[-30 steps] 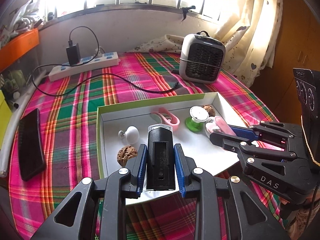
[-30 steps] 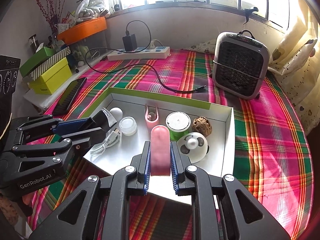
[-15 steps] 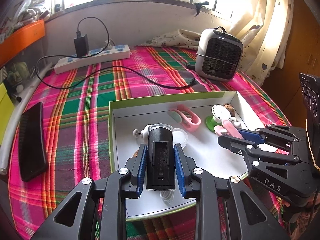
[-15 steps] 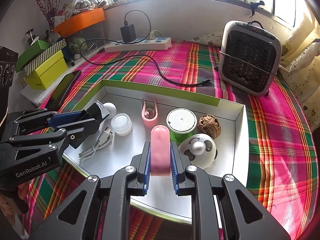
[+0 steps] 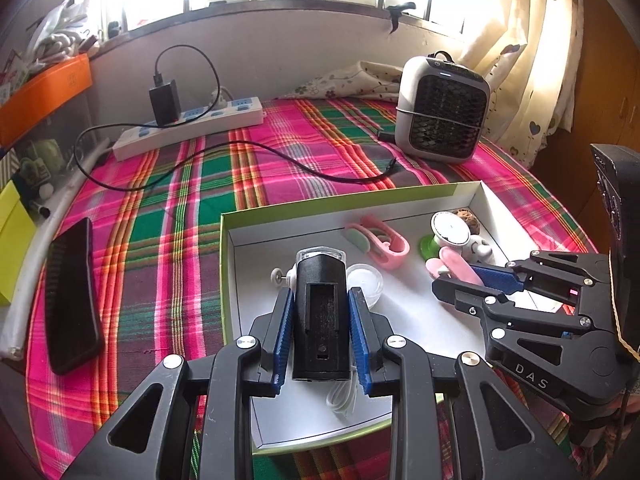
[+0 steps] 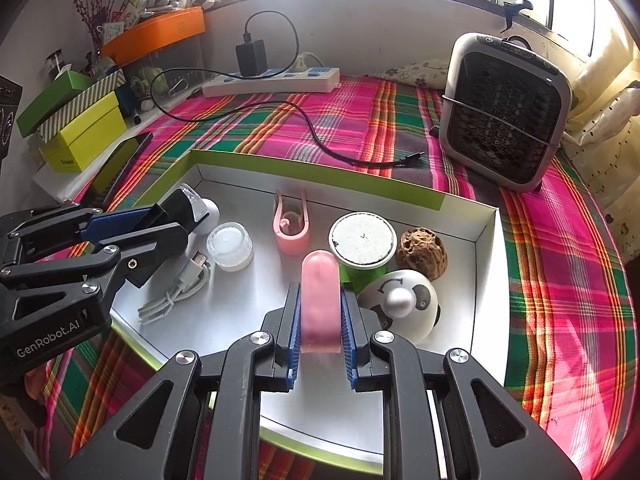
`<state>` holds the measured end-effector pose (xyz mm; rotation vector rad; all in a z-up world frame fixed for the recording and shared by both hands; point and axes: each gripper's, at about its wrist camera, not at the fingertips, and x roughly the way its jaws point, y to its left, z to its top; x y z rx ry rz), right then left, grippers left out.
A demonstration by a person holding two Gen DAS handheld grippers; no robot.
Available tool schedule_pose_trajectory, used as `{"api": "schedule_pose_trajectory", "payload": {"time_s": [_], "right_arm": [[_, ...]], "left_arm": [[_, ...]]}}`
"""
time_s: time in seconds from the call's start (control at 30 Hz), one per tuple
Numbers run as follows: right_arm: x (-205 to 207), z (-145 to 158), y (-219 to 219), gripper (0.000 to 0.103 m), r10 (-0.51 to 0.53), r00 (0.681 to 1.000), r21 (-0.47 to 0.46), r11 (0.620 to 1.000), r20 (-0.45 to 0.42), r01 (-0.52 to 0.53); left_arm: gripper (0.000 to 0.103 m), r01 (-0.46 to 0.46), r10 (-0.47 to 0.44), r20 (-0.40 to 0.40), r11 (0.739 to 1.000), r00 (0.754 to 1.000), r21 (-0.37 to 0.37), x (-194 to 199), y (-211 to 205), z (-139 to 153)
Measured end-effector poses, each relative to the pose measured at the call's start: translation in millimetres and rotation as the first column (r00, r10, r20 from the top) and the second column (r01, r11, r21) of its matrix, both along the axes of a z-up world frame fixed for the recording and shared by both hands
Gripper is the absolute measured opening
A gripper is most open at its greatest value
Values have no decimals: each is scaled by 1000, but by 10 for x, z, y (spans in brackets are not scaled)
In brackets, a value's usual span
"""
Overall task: Organize objects
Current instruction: 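Lower the eraser and black device onto the box floor and open both tools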
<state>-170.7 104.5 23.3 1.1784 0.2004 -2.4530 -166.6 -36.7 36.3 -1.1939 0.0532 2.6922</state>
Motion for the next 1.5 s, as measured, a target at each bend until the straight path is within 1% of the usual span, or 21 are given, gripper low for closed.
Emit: {"api": "schedule_pose_trajectory", "payload": {"time_s": [0.57,0.9,1.23,1.33,1.5], "right_arm": [[4,-19,4,19,-5,1000,-3,1000,5,5],[-1,-25,9,19,-10,1000,-5,1000,6,10],[2,-27,26,19,-17,1000,-7,1000,4,17],[3,-17,26,22,-17,1000,-10,1000,4,17],[9,1,23,25,-18,1000,-11,1000,-4,18]], "left_arm": [[25,-10,10,-3,1000,1000,-3,5,-9,14],[31,-21,21,-3,1000,1000,-3,7,-29,1],[32,-24,24,-4,1000,1000,-3,11,-34,-4],[35,-28,28,-2,1000,1000,0,14,-42,-1],[36,-28,28,1,1000,1000,6,16,-44,10]]}}
